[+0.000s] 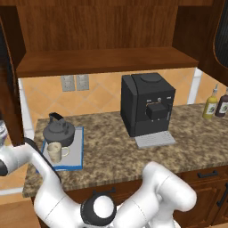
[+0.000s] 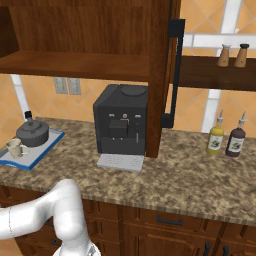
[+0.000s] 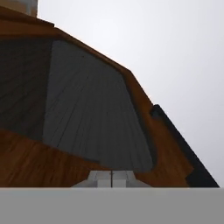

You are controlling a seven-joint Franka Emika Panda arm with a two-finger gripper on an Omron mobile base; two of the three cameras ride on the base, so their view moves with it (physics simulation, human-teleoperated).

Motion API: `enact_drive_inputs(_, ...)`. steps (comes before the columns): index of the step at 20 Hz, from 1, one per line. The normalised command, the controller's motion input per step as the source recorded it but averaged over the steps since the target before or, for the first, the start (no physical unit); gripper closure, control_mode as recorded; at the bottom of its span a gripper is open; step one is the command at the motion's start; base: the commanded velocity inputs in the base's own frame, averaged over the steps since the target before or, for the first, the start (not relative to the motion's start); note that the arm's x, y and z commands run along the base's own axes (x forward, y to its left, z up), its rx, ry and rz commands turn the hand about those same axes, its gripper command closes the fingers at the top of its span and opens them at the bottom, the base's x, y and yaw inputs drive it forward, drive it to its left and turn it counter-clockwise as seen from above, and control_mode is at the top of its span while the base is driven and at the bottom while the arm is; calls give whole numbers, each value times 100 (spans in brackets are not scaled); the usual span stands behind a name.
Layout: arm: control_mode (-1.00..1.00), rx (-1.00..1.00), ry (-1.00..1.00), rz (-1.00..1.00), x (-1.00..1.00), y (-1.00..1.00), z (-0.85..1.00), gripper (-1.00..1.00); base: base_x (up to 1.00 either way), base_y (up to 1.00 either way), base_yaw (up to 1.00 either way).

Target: Pick the kettle from the counter and place it on the tray. Then pick the mug from the cabinet and place it on the tray. Then close the cabinet doors.

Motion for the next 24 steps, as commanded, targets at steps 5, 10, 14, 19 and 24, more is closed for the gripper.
enact_drive_inputs(5,-100,15,4,3,-23,-76,26,100,0,0,0)
enact_drive_inputs(10,-100,4,35,16,0,-89,16,100,0,0,0)
enact_drive_inputs(14,-100,0,43,17,1,-86,14,100,0,0,0)
enact_drive_inputs(19,-100,0,44,16,7,-86,17,100,0,0,0)
enact_drive_inputs(24,-100,0,46,13,9,-85,23,100,0,0,0)
